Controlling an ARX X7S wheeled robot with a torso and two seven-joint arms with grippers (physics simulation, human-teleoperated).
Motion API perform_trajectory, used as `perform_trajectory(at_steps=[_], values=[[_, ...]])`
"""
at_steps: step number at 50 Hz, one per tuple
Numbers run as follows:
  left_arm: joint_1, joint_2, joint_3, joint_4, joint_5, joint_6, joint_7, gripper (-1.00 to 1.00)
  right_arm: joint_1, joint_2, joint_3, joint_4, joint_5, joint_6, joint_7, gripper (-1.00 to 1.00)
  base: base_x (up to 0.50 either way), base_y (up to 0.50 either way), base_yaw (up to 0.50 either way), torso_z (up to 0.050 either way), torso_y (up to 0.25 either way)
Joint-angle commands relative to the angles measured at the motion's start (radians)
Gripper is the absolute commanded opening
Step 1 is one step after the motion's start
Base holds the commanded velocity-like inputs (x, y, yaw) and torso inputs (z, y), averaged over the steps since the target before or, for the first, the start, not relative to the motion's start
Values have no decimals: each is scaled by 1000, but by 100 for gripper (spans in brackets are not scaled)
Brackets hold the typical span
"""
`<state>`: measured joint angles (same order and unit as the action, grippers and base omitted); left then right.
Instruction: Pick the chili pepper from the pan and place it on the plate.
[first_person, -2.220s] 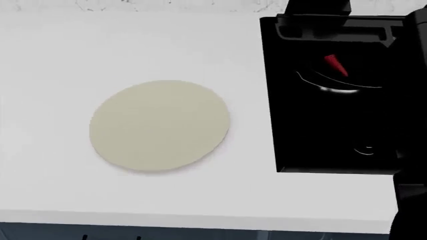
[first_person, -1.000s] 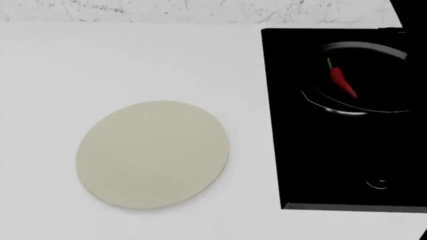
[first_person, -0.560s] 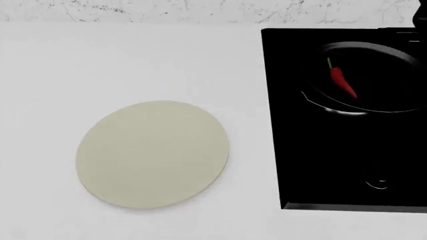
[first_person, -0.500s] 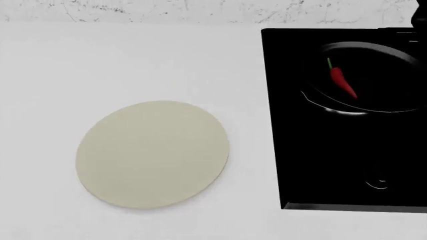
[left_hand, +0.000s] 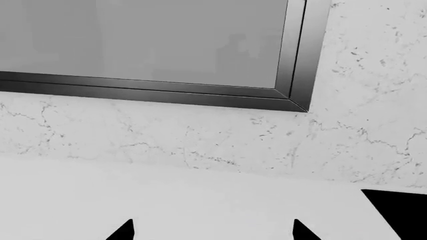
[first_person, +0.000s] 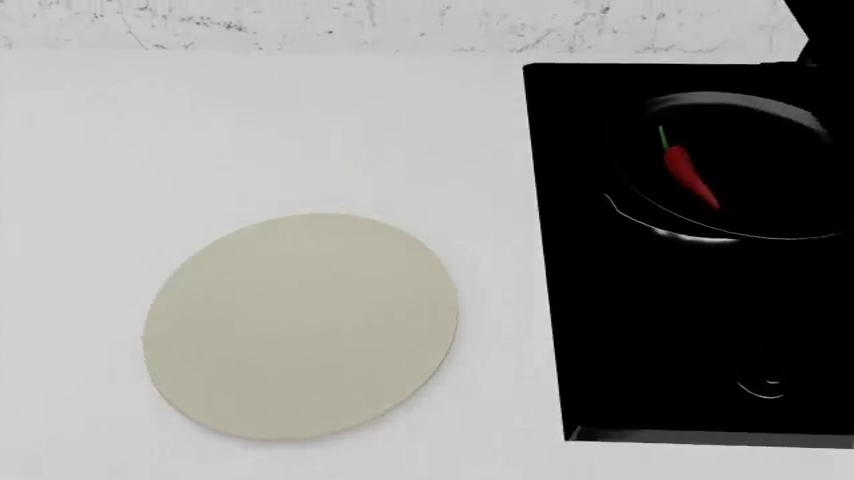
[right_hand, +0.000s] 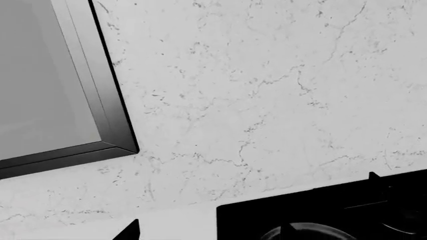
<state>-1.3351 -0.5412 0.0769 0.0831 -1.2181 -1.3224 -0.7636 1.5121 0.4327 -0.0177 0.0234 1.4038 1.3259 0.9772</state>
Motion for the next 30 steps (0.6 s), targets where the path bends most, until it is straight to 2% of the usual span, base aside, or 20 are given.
perform_trajectory(at_steps=[1,30], values=[[16,-6,5,-4,1,13,3,100,-26,2,-3,4,9,-12,-2,100,184,0,0,0,0],[28,-19,9,5,-14,24,-7,100,-38,13,8,-19,76,-8,54,100,253,-2,0,0,1]])
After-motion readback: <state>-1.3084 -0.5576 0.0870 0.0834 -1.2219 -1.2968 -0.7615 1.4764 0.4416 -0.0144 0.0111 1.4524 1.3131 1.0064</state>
